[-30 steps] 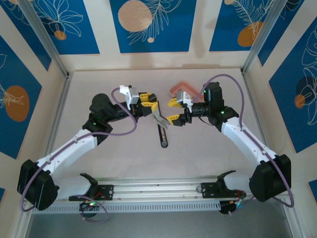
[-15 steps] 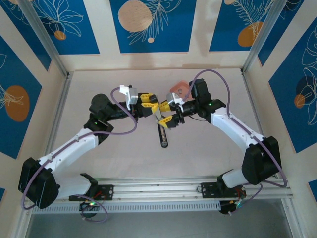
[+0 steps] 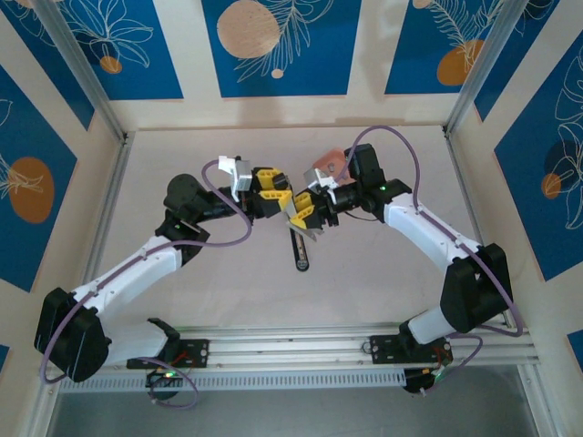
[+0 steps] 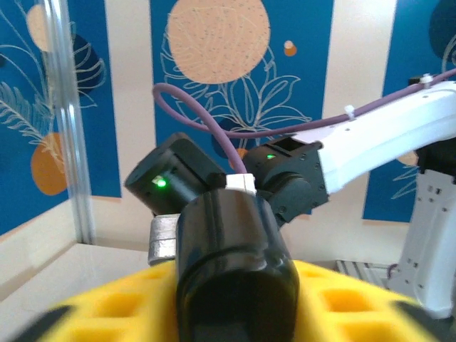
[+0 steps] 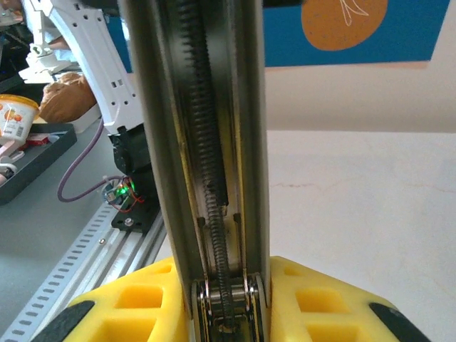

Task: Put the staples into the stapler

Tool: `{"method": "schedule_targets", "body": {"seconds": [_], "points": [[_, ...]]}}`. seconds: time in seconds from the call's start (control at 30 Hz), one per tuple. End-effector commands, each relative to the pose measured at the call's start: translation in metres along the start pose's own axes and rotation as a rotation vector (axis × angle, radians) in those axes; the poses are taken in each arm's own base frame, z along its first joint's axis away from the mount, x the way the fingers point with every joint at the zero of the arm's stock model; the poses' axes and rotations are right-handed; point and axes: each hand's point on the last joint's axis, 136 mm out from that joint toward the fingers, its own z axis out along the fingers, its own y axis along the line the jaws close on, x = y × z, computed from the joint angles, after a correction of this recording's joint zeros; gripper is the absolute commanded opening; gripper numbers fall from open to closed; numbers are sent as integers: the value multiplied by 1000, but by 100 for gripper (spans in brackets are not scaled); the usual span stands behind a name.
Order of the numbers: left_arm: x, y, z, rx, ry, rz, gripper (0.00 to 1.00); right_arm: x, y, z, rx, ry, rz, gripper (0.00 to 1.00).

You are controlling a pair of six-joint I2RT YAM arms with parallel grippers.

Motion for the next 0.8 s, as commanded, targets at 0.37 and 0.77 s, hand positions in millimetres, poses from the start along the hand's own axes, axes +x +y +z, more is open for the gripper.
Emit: {"method": "schedule_targets", "body": {"seconds": [0.37,0.77], "points": [[43,68,-80,-656,174,57,97,45,-39,12,586,96,460,0],[112,118,-213,-1390,366,-218,100,101,-62,48,1099,223,966,0]]}}
